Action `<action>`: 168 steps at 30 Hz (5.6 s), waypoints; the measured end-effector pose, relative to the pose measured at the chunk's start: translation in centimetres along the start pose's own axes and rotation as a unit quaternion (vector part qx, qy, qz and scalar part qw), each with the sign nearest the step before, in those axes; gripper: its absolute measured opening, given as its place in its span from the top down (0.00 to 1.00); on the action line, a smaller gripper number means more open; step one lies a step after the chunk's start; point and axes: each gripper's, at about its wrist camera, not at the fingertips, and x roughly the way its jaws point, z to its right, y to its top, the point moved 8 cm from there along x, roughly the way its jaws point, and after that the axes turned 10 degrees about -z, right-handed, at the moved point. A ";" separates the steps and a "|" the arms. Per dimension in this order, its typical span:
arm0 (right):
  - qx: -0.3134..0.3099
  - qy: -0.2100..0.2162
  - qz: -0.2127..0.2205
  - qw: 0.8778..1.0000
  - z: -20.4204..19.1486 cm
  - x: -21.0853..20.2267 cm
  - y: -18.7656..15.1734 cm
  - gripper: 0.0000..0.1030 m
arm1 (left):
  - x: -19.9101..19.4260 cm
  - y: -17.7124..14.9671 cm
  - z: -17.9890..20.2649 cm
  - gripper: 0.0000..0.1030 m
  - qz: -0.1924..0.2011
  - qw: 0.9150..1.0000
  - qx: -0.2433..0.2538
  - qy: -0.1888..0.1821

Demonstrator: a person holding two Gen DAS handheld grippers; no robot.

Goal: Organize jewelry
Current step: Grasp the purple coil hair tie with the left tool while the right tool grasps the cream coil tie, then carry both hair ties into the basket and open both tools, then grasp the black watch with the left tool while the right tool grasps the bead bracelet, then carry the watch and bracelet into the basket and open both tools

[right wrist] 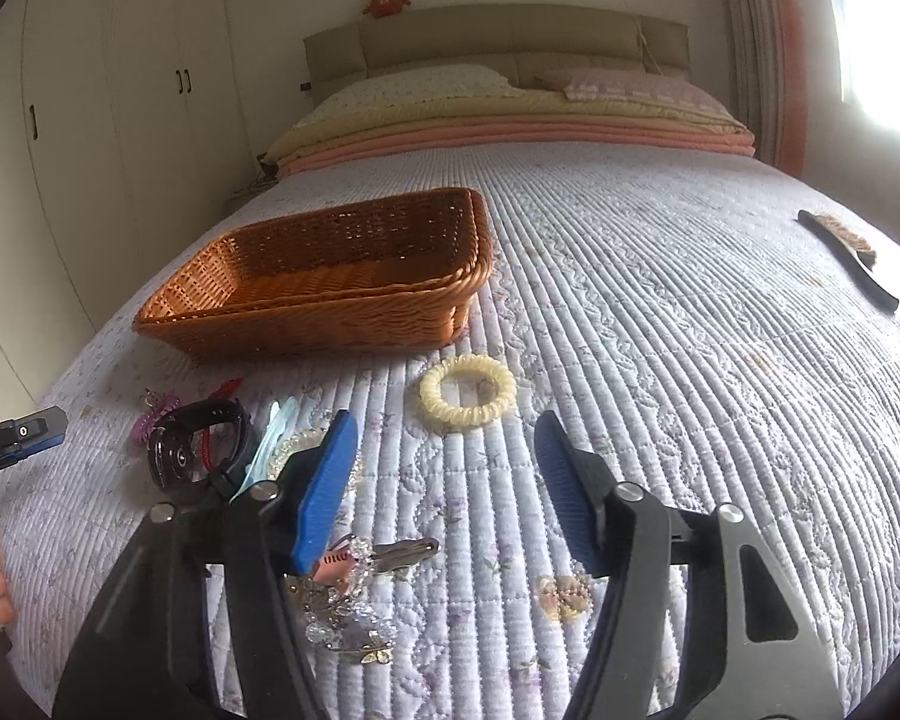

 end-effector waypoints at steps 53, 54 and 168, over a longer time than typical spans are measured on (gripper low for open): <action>-0.078 0.018 0.009 0.997 -5.1 0.8 14.1 0.91 | -0.5 10.8 10.6 0.92 0.091 0.979 0.165 0.072; -0.076 0.016 0.002 0.997 -5.1 1.8 14.8 0.91 | 0.3 11.4 10.6 0.92 0.089 0.979 0.166 0.080; -0.070 0.077 0.020 0.994 -7.5 1.2 15.2 0.92 | 0.5 11.7 10.6 0.87 0.092 0.989 0.113 0.010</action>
